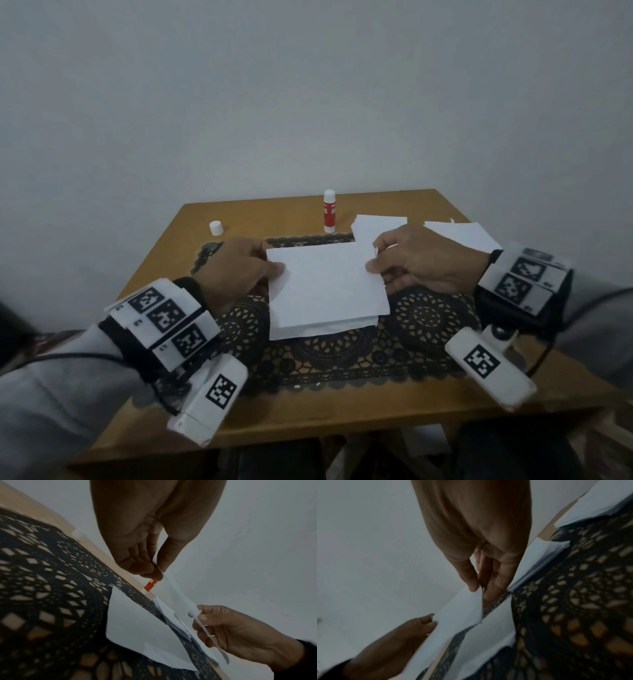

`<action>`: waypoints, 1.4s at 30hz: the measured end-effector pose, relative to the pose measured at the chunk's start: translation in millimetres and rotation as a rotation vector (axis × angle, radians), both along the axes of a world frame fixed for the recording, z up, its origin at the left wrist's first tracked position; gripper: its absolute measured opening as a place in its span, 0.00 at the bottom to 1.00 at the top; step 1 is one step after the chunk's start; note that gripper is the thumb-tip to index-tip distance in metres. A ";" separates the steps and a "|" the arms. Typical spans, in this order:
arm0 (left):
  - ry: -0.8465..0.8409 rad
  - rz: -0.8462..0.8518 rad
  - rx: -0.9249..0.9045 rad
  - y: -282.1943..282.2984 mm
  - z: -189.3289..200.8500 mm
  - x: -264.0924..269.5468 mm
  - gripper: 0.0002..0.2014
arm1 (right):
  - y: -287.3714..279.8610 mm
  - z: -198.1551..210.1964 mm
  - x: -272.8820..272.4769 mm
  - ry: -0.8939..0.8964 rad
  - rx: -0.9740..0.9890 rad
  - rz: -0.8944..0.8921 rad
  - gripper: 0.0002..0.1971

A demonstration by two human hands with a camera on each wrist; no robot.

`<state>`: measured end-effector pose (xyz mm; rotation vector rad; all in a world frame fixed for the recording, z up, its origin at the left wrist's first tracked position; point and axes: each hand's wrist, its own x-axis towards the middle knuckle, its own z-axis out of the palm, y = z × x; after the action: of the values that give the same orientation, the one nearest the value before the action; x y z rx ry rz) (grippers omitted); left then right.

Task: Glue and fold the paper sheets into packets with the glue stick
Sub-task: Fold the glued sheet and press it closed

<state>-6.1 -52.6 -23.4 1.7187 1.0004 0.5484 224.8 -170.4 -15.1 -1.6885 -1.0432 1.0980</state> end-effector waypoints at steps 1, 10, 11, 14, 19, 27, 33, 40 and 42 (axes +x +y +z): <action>0.023 0.010 0.008 2.1 -2.1 0.6 0.06 | 0.7 -4.0 -1.1 -0.018 -0.018 -0.005 0.06; 0.243 0.003 0.018 12.8 -15.8 7.5 0.03 | 8.4 -21.3 1.3 -0.197 -0.110 0.011 0.10; 0.274 -0.009 0.028 14.2 -16.6 7.6 0.04 | 9.4 -22.6 2.1 -0.211 -0.120 0.022 0.10; 0.382 -0.043 0.079 14.7 -16.8 7.4 0.07 | 11.0 -26.4 2.7 -0.236 -0.147 0.050 0.11; 0.472 -0.056 0.164 13.9 -15.9 9.0 0.08 | 12.5 -28.8 1.3 -0.286 -0.143 0.069 0.11; 0.539 -0.108 0.190 16.0 -13.8 13.3 0.08 | 13.6 -32.2 0.2 -0.357 -0.131 0.068 0.10; 0.575 -0.121 0.236 17.1 -15.5 14.4 0.11 | 15.7 -36.8 0.4 -0.429 -0.125 0.059 0.10; 0.724 -0.308 0.560 4.2 -18.0 15.9 0.38 | 20.4 -35.9 -7.8 -0.816 -0.183 0.138 0.13; 0.789 -0.438 0.713 -3.2 -17.9 17.1 0.32 | 15.0 -31.1 -13.8 -1.073 -0.162 0.172 0.14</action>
<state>11.0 -55.7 -41.3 2.8216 0.9441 -0.1239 211.0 -155.4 -46.2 -2.4137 -1.7929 0.2925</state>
